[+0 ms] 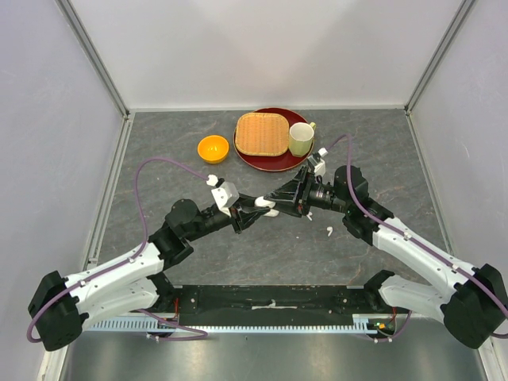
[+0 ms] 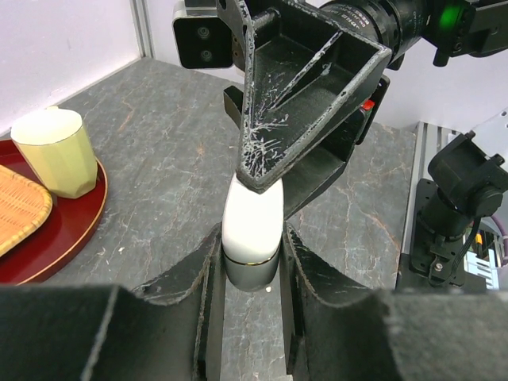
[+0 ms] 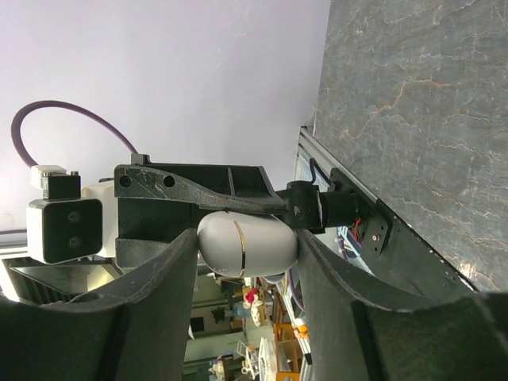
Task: Insert the wireless bluetooth earbuds into the charging case
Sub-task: Pick up the charging case at the center of the board.
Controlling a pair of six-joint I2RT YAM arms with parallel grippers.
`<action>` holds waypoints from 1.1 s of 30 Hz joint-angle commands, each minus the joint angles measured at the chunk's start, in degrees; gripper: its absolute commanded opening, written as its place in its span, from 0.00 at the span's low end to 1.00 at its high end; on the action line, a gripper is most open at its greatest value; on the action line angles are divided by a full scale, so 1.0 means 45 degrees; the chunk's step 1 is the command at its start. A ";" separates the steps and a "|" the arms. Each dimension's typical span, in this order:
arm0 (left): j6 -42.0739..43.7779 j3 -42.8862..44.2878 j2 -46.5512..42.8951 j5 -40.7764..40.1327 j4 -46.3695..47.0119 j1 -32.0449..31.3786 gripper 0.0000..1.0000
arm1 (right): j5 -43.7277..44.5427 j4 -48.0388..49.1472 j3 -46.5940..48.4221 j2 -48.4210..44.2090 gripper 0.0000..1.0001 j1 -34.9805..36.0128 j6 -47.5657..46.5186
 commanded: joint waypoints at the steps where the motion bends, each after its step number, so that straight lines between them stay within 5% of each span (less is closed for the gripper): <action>1: 0.0486 0.0372 0.0122 -0.0051 0.0544 -0.0153 0.03 | -0.0603 0.1229 -0.0135 0.0186 0.60 0.0059 0.0537; 9: 0.0544 0.0353 0.0122 -0.0012 0.0544 -0.0173 0.03 | -0.0818 0.1874 -0.0330 0.0304 0.59 0.0040 0.0811; 12: 0.0525 0.0334 0.0122 0.0007 0.0544 -0.0173 0.04 | -0.0818 0.1952 -0.0330 0.0245 0.47 0.0059 0.0792; 16: 0.0311 0.0333 0.0141 0.0007 0.0506 -0.0173 0.05 | -0.0916 0.2147 -0.0330 0.0226 0.19 0.0059 0.0772; 19: -0.0119 0.0353 0.0160 -0.0285 0.0447 -0.0173 0.22 | -0.0819 0.2148 -0.0350 0.0167 0.09 0.0059 0.0617; 21: -0.0412 0.0392 0.0141 -0.0460 0.0408 -0.0192 0.49 | -0.0566 0.2148 -0.0408 0.0012 0.05 0.0059 0.0557; 24: -0.0822 0.0256 -0.0092 -0.0734 0.0466 -0.0173 0.74 | -0.0058 0.2070 -0.0564 -0.0378 0.01 0.0039 0.0557; 27: -0.1212 -0.0153 -0.0501 -0.1240 0.0972 -0.0173 0.85 | 0.0470 0.1972 -0.0701 -0.0652 0.00 0.0039 0.0596; 33: -0.1741 -0.2221 -0.1615 -0.2141 0.4767 -0.0173 0.87 | 0.0666 0.2635 -0.0994 -0.0693 0.00 0.0039 0.1083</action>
